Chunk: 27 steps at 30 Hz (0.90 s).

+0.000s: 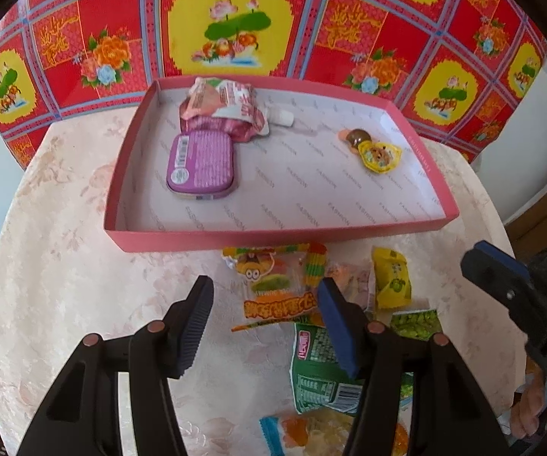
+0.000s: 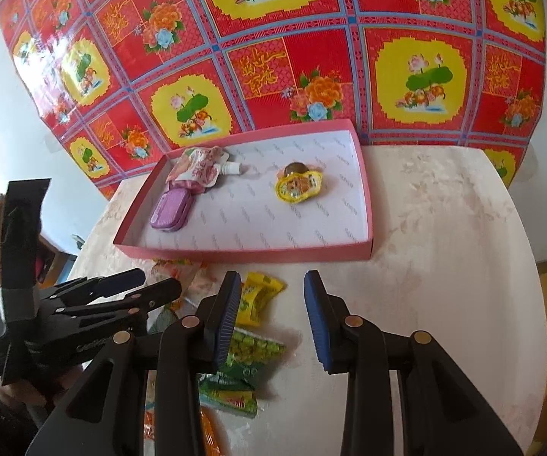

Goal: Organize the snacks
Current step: 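Open both grippers to release the tin and jelly cup, then withdraw, then grasp the cartoon-printed snack bag with the left gripper while the right grasps the green pea bag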

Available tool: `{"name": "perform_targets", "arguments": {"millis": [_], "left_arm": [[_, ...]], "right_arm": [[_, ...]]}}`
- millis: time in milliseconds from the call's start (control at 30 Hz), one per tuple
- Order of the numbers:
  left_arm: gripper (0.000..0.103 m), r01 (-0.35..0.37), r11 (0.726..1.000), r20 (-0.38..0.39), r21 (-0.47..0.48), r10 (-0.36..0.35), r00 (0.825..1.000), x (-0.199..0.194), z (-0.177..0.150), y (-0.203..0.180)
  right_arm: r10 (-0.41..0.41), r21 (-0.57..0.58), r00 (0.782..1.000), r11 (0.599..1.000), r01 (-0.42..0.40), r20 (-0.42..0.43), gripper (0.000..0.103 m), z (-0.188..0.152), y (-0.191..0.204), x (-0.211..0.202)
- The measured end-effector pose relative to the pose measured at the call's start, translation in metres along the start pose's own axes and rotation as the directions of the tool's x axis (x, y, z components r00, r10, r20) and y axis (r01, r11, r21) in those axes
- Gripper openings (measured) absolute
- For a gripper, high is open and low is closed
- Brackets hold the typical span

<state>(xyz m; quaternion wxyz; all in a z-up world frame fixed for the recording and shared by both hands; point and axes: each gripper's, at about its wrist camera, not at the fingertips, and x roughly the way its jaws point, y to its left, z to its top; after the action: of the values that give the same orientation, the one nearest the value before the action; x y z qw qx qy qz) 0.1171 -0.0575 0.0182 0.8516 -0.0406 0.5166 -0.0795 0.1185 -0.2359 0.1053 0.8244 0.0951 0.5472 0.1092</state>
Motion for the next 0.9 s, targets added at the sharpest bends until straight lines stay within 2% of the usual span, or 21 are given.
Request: {"name": "perform_targets", "arguments": {"millis": [500,600,700,733,900], "left_arm": [[0.06,-0.073,0.997,0.024,0.005,0.073,0.997,0.009,0.002,-0.001],[0.046,-0.074,0.997,0.037,0.009,0.074,0.997,0.006,0.0,0.002],[0.045,-0.04,0.999,0.045,-0.017,0.04,0.998,0.001,-0.002,0.01],[0.041,-0.036,0.999,0.046,-0.02,0.037,0.998,0.0,-0.002,0.011],[0.041,-0.032,0.999,0.052,-0.024,0.033,0.998,-0.009,-0.005,0.019]], "right_arm": [[0.003,0.008,0.999,1.0,-0.002,-0.052,0.036,-0.021,0.002,0.009],[0.002,0.006,0.998,1.0,-0.002,-0.057,0.036,-0.023,0.005,0.009],[0.0,0.007,0.998,1.0,0.0,-0.064,0.036,-0.025,0.007,0.01],[0.002,0.009,0.998,1.0,-0.001,-0.066,0.036,-0.025,0.008,0.011],[0.001,0.009,0.997,1.0,0.0,-0.077,0.036,-0.028,0.012,0.011]]}}
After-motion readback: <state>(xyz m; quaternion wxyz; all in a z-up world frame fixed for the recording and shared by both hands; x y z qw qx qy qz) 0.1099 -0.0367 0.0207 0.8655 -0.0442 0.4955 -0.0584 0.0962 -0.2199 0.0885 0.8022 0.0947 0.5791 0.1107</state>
